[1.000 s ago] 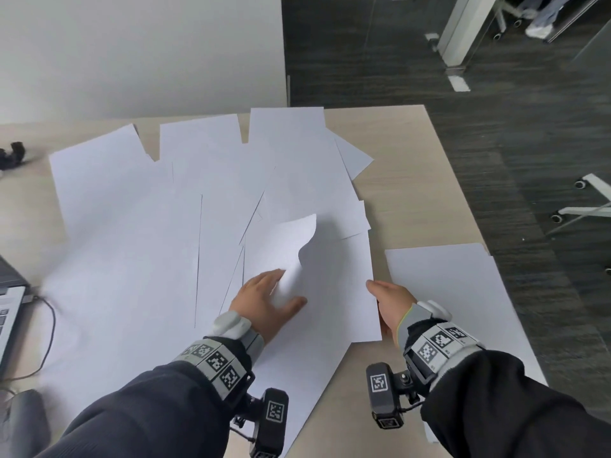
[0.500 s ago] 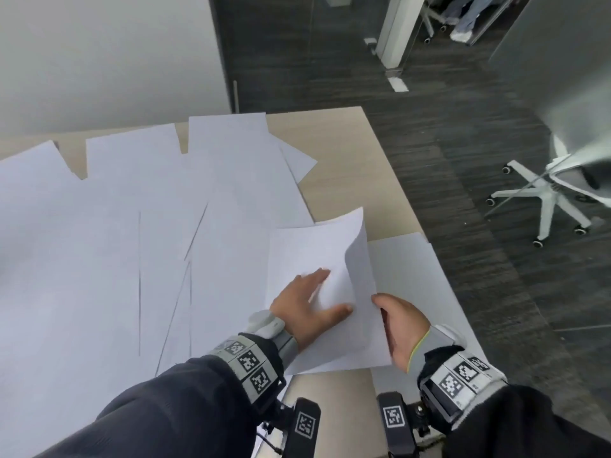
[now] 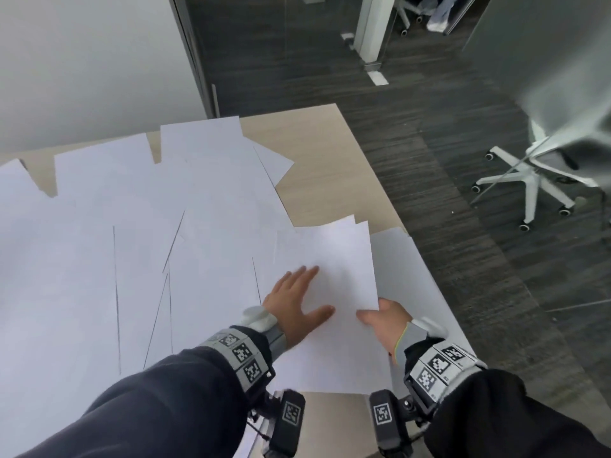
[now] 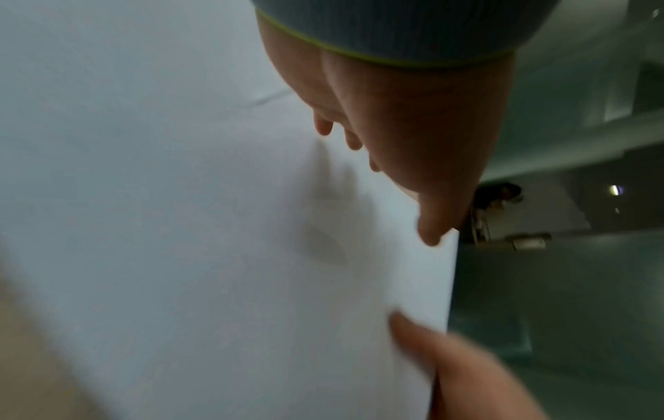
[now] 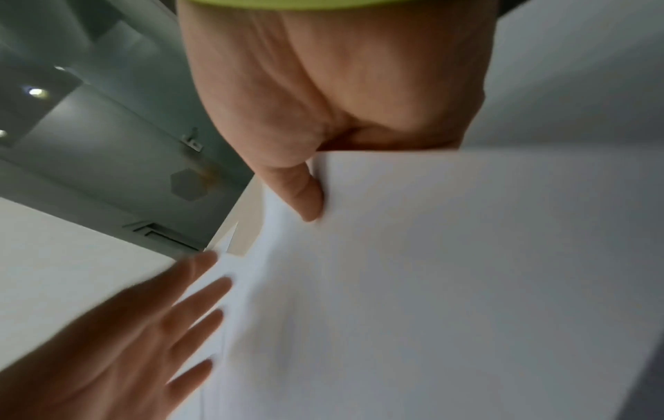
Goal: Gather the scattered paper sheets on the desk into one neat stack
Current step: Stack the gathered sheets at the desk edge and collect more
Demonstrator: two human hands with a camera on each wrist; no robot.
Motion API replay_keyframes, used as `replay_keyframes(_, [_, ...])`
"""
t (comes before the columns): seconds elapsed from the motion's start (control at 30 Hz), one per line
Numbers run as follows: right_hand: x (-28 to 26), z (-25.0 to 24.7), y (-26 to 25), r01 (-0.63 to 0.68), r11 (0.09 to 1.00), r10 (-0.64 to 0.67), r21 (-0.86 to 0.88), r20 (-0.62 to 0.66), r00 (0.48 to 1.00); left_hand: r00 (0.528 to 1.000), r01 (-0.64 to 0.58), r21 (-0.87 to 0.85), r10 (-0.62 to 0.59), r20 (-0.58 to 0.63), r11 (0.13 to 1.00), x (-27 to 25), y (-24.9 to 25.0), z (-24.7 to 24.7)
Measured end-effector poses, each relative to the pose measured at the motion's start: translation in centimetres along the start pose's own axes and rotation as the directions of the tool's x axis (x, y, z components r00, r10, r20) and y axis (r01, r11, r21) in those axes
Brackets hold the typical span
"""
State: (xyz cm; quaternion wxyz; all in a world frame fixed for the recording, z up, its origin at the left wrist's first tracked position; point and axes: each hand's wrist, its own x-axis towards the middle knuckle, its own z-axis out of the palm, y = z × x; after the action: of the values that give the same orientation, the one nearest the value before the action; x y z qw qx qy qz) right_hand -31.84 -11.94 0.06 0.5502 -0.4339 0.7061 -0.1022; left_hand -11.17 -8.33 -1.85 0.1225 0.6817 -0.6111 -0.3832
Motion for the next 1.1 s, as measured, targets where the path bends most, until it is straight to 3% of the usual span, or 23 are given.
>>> replay_keyframes(0.17, [2.2, -4.1, -0.3, -0.011, 0.996, 0.025, 0.089, -0.158, 0.987, 0.952, 0.226, 0.006, -0.219, -0.213, 0.974, 3.7, -3.2, -5.1])
replay_keyframes(0.3, [3.1, -6.7, -0.7, 0.029, 0.986, 0.023, 0.166, -0.305, 0.952, 0.867, 0.430, 0.013, -0.409, -0.284, 0.903, 6.2, -4.9, -8.1])
replay_keyframes(0.43, [4.7, -6.8, -0.8, 0.029, 0.983, 0.034, 0.183, -0.334, 0.942, 0.809, 0.524, 0.007, -0.495, -0.317, 0.852, 8.6, -6.3, -9.4])
replay_keyframes(0.63, [5.9, -5.7, -2.6, 0.051, 0.975, 0.031, 0.215, -0.362, 0.932, 0.835, 0.522, 0.193, -0.453, -0.312, 0.831, 11.7, -6.1, -10.0])
replay_keyframes(0.87, [7.7, -4.2, -4.3, 0.029, 0.979, 0.045, 0.204, -0.347, 0.937, 0.797, 0.602, 0.193, -0.568, -0.206, 0.775, 14.0, -4.4, -9.0])
replay_keyframes(1.1, [8.1, -3.3, -5.5, -0.007, 0.985, 0.057, 0.173, -0.285, 0.957, 0.838, 0.515, 0.179, -0.448, -0.312, 0.838, 13.6, -6.9, -8.9])
